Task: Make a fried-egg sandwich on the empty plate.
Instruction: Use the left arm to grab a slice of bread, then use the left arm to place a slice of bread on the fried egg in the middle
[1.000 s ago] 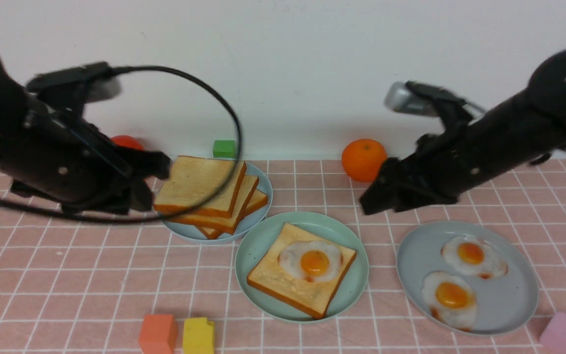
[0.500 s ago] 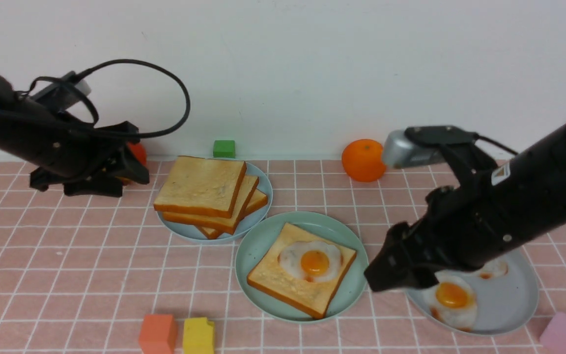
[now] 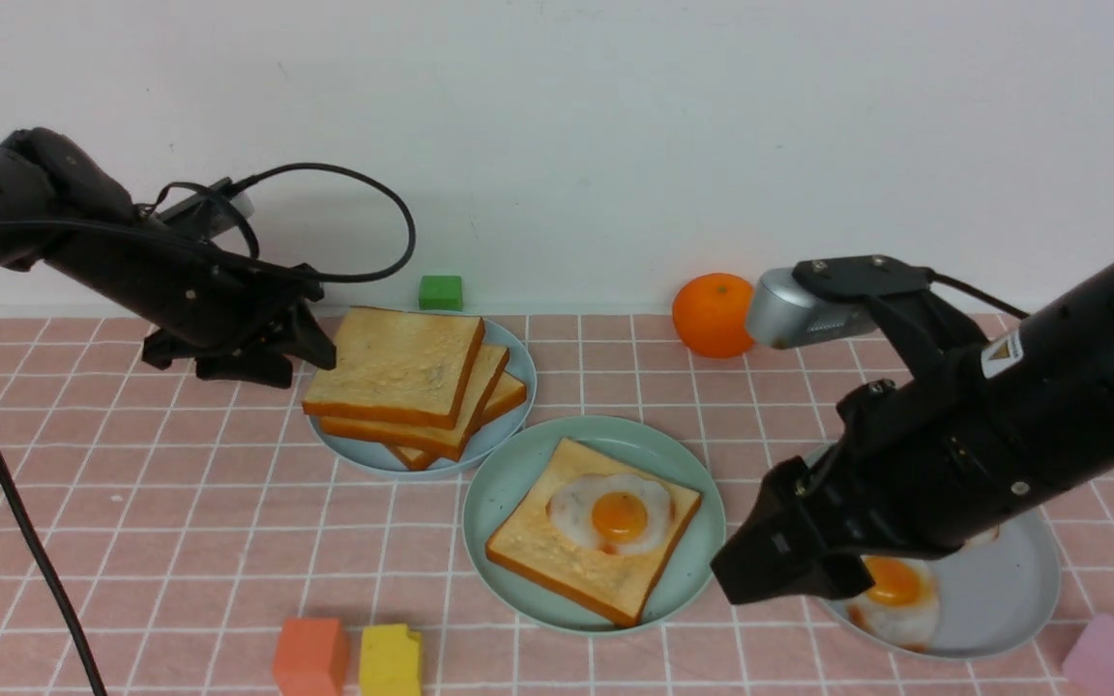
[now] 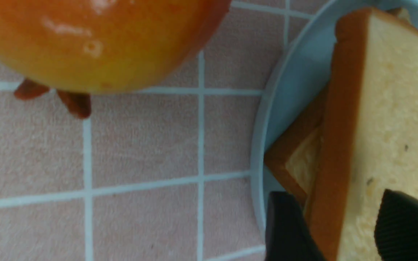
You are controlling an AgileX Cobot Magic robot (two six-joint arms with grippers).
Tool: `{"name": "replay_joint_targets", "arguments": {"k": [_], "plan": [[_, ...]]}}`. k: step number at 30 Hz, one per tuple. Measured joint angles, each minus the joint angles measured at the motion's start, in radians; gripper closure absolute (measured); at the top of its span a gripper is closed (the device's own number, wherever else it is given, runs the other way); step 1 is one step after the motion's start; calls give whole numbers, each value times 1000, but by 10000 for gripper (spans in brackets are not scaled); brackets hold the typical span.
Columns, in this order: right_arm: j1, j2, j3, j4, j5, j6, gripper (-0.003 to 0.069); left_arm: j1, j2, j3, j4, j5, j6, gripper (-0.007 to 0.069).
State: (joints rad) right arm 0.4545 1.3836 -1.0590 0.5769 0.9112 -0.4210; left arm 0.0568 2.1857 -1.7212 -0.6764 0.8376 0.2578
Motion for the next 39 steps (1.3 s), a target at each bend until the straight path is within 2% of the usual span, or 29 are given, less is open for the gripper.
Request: {"name": "replay_joint_targets", "arguments": {"k": [5, 6, 9, 10, 11, 19, 24, 26, 28, 32, 33, 39], "plan": [[0, 0, 0, -4, 2, 0, 178, 0, 34, -2, -82, -12, 46, 384], [0, 0, 0, -5, 2, 0, 178, 0, 36, -2, -87, -12, 49, 391], [0, 0, 0, -12, 2, 0, 178, 0, 38, -2, -105, -12, 82, 516], [0, 0, 0, -12, 2, 0, 178, 0, 39, -2, -106, -12, 83, 522], [0, 0, 0, -14, 2, 0, 178, 0, 39, -2, -107, -12, 86, 565], [0, 0, 0, -15, 5, 2, 178, 0, 38, -3, -110, -6, 108, 578], [0, -9, 0, -19, 6, 4, 178, 10, 5, -3, -111, 21, 165, 578], [0, -33, 0, -29, 10, 4, 178, 20, -41, -3, -128, 87, 266, 578], [0, -46, 0, -43, 16, 8, 178, 21, -59, -3, -138, 112, 304, 578], [0, -106, 0, -118, 43, 64, 178, 3, -113, 3, -175, 216, 369, 578], [0, -140, 0, -166, 56, 113, 178, -25, -131, 18, -178, 228, 377, 578], [0, -222, 0, -312, 84, 248, 178, -135, -161, 89, -193, 229, 377, 578]]}}
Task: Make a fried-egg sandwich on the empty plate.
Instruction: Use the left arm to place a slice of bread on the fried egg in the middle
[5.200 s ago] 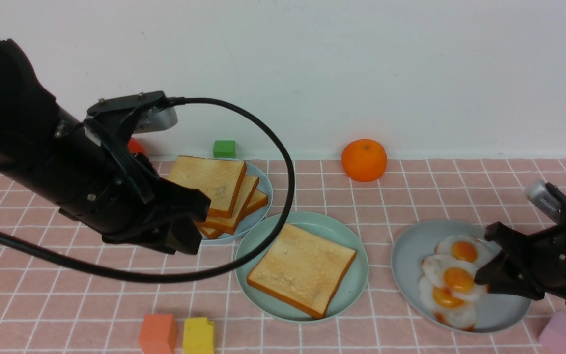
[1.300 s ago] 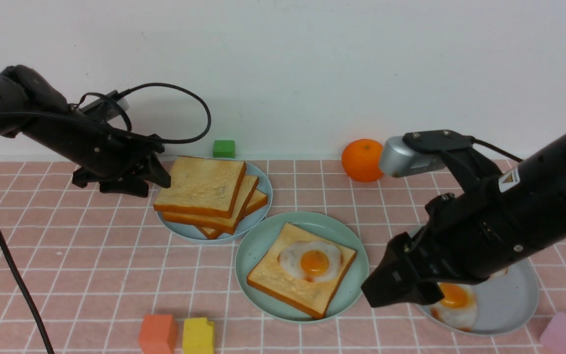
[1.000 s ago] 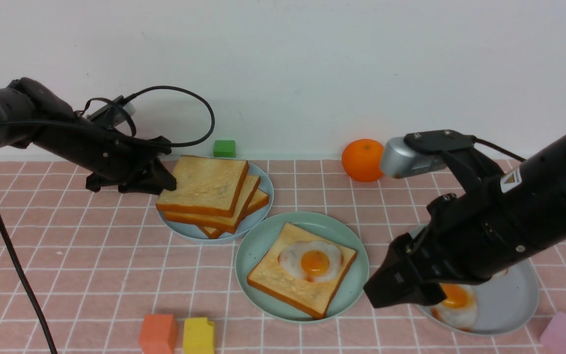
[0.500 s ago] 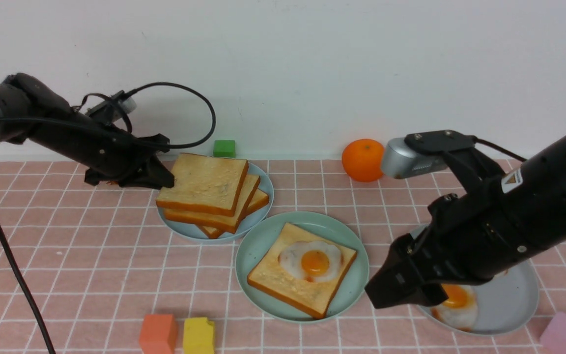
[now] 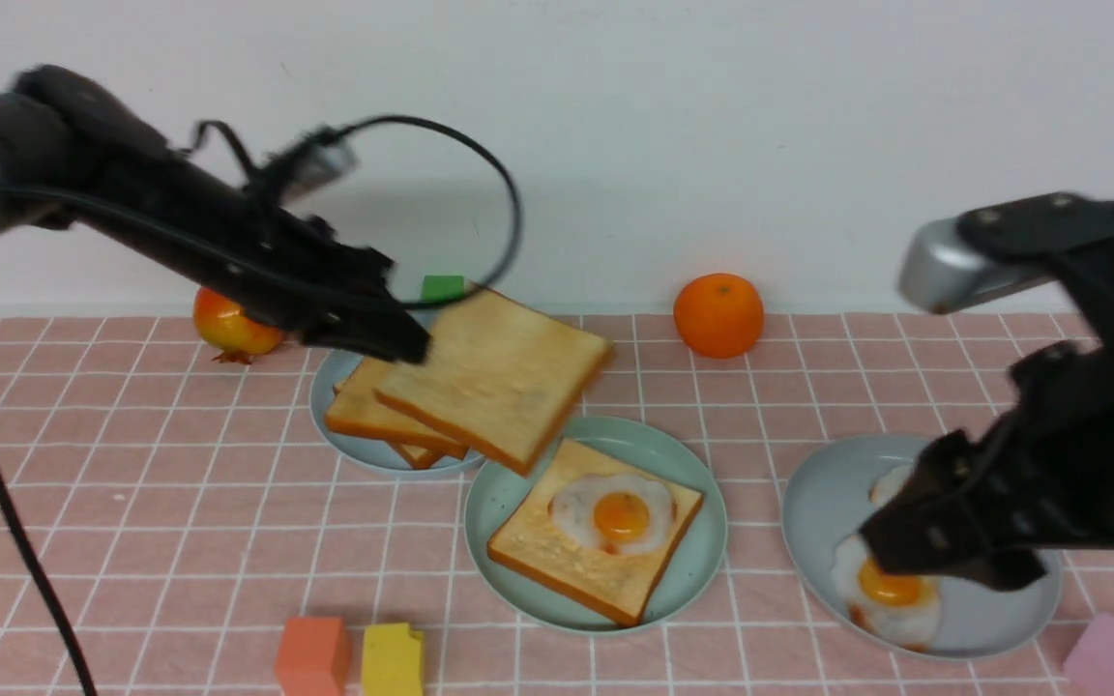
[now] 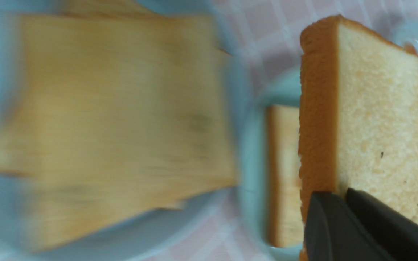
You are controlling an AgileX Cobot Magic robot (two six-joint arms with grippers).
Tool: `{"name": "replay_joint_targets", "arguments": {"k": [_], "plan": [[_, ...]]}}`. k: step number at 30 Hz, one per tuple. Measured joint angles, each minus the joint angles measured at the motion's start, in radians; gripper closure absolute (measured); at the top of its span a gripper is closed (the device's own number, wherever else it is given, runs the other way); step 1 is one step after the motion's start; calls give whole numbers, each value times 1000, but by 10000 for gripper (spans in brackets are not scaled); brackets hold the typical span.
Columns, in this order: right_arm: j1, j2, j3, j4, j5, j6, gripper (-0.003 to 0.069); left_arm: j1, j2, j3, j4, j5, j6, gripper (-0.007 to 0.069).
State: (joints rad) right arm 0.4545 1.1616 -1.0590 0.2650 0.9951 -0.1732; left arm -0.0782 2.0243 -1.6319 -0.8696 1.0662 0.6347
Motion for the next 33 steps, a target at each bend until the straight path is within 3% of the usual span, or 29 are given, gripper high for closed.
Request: {"name": "replay_joint_targets", "arguments": {"k": [5, 10, 33], "plan": [[0, -60, 0, -158, 38, 128, 178, -114, -8, 61, -10, -39, -25, 578], [0, -67, 0, -168, 47, 164, 178, -162, 1, 69, -11, -94, -36, 578], [0, -67, 0, -171, 41, 173, 186, -172, 102, 69, 23, -202, -104, 578]]}}
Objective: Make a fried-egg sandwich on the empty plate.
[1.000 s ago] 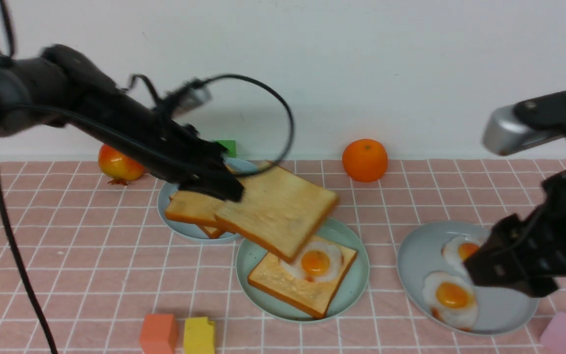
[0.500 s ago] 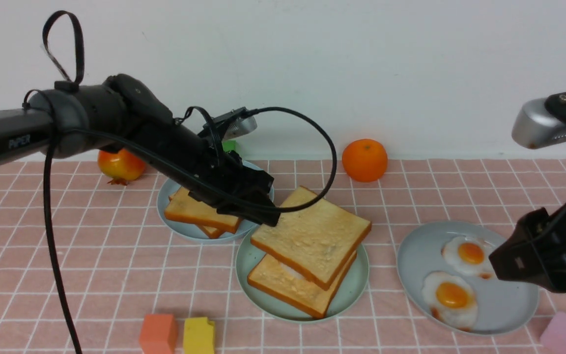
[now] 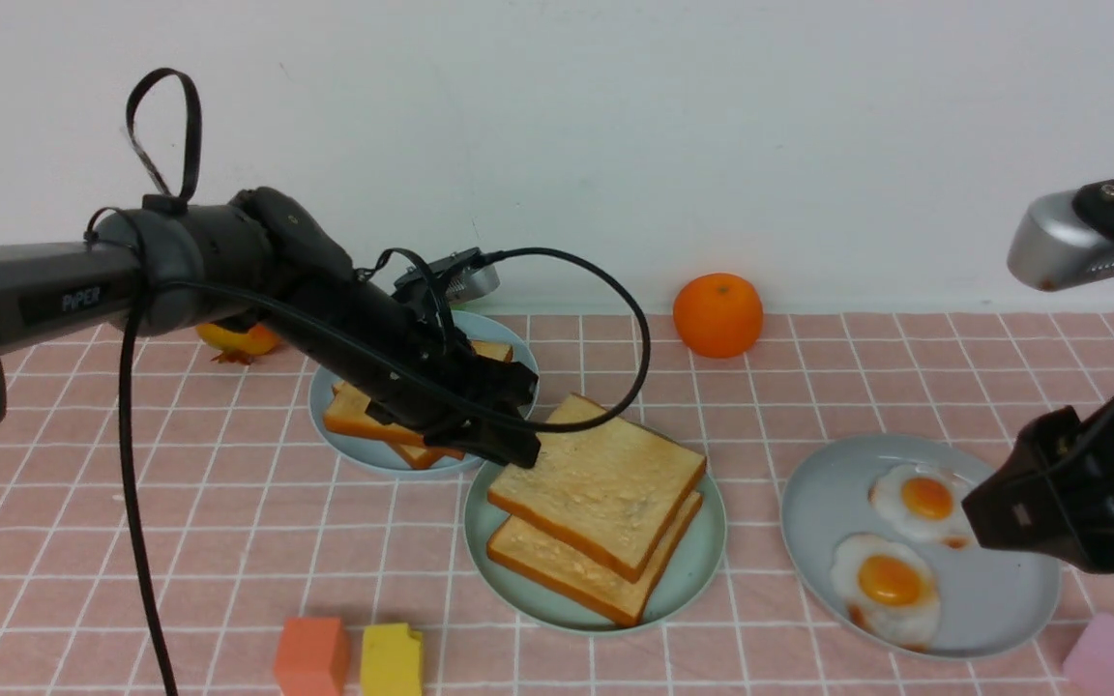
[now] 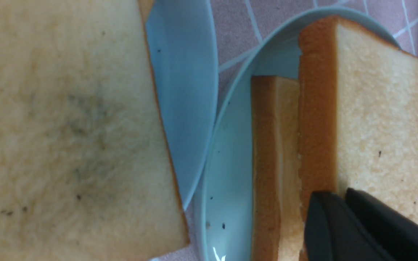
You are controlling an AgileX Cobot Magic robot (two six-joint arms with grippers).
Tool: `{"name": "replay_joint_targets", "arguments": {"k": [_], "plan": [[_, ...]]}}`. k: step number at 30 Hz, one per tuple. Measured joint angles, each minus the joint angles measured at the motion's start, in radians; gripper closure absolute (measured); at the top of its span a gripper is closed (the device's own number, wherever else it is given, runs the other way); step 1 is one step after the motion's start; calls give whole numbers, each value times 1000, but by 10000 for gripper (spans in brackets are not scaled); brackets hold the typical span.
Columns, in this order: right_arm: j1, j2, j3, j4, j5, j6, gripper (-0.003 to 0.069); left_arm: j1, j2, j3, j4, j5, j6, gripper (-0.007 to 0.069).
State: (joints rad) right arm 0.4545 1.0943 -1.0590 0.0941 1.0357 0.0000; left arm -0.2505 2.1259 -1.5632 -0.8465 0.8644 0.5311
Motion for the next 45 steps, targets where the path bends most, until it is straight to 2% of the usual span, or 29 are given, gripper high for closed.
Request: {"name": "replay_joint_targets", "arguments": {"k": [2, 6, 9, 11, 13, 16, 19, 22, 24, 25, 27, 28, 29, 31, 33, 34, 35, 36, 37, 38, 39, 42, 45], "plan": [[0, 0, 0, 0, -1, 0, 186, 0, 0, 0, 5, 0, -11, 576], [0, 0, 0, 0, -8, 0, 186, -1, 0, 0, 40, 5, -37, 519], [0, 0, 0, 0, -11, 0, 186, -1, 0, 0, 58, 26, -42, 438], [0, 0, 0, 2, -19, 0, 186, -1, 0, 0, 69, 59, -45, 312], [0, 0, 0, 4, -27, 0, 186, -1, 0, 0, 71, 72, -45, 279], [0, -1, 0, 8, -67, 0, 186, -1, -23, 0, 76, 114, -28, 164], [0, -10, 0, 3, -102, 0, 198, 0, -63, 0, 83, 122, -27, 116], [0, -37, 0, -11, -122, 0, 256, 11, -135, 0, 93, 136, -41, 96], [0, -79, 0, -29, -134, 0, 346, 20, -208, 0, 110, 151, -67, 93], [0, -83, 0, -31, -135, 0, 367, 21, -215, 0, 111, 152, -73, 93], [0, -141, 13, -50, -159, 11, 508, 26, -298, 0, 116, 175, -120, 99], [0, -146, 16, -52, -162, 14, 508, 26, -304, 0, 116, 178, -123, 100], [0, -192, 46, -62, -194, 42, 604, 26, -353, 0, 107, 204, -145, 117], [0, -284, 128, -83, -271, 86, 660, 19, -426, 0, 95, 250, -170, 166], [0, -346, 177, -94, -319, 105, 666, 14, -464, 0, 95, 266, -185, 206], [0, -437, 276, -123, -383, 119, 666, 4, -516, 0, 100, 290, -209, 272], [0, -461, 299, -126, -399, 120, 666, 3, -529, 0, 104, 292, -209, 281], [0, -560, 380, -140, -460, 127, 666, -6, -574, 0, 127, 308, -239, 368], [0, -622, 446, -148, -495, 129, 666, -9, -609, 0, 149, 318, -259, 418], [0, -634, 456, -148, -502, 129, 666, -9, -616, 0, 149, 319, -263, 418], [0, -706, 516, -154, -536, 129, 666, -9, -665, 0, 182, 332, -289, 487], [0, -876, 636, -157, -582, 129, 666, -9, -781, 11, 252, 361, -369, 613], [0, -1029, 718, -157, -594, 129, 665, -9, -931, 90, 283, 361, -461, 612]]}}
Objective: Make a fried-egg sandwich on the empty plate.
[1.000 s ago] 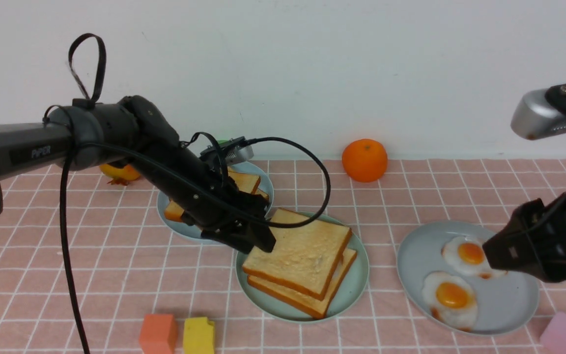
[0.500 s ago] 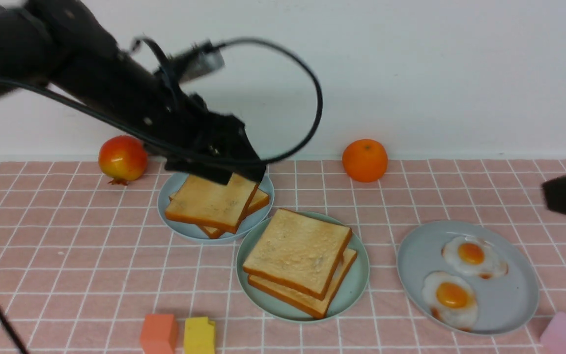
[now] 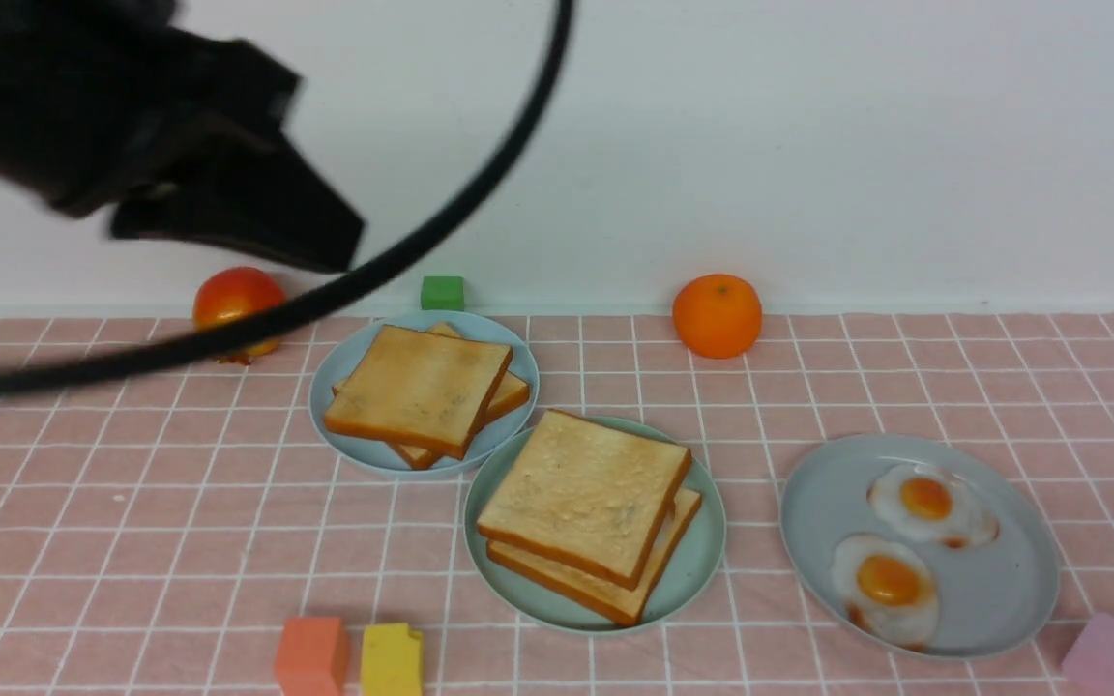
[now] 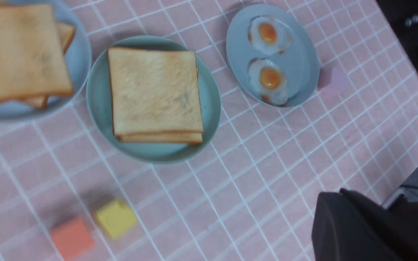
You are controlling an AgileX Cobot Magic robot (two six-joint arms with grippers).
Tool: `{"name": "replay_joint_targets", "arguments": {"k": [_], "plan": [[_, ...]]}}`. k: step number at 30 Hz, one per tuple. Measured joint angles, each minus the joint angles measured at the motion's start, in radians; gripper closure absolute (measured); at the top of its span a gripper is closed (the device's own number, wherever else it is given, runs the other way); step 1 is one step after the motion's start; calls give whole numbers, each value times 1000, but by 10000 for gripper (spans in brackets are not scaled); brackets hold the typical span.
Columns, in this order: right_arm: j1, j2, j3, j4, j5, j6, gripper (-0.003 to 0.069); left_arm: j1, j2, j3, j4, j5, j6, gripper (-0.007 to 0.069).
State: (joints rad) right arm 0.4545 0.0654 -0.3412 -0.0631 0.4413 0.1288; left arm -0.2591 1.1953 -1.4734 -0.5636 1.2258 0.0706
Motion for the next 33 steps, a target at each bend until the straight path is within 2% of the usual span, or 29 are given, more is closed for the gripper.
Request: {"name": "replay_joint_targets", "arguments": {"k": [4, 10, 14, 18, 27, 30, 33], "plan": [[0, -78, 54, -2, -9, 0, 663, 0, -212, 170, 4, 0, -64, 612], [0, -79, 79, -3, 5, 0, 659, 0, -507, 422, 11, -7, -93, 612], [0, -79, 79, -3, 10, 0, 658, 0, -698, 566, 13, -107, -107, 612], [0, -79, 79, -3, 10, 0, 655, 0, -754, 619, 15, -128, -109, 612], [0, -79, 79, -3, 10, 0, 652, 0, -763, 630, 23, -63, -100, 612], [0, -79, 79, -3, 10, 0, 652, 0, -763, 630, 88, -134, -71, 612], [0, -79, 79, -3, 10, 0, 648, 0, -767, 686, 234, -332, -101, 612]]}}
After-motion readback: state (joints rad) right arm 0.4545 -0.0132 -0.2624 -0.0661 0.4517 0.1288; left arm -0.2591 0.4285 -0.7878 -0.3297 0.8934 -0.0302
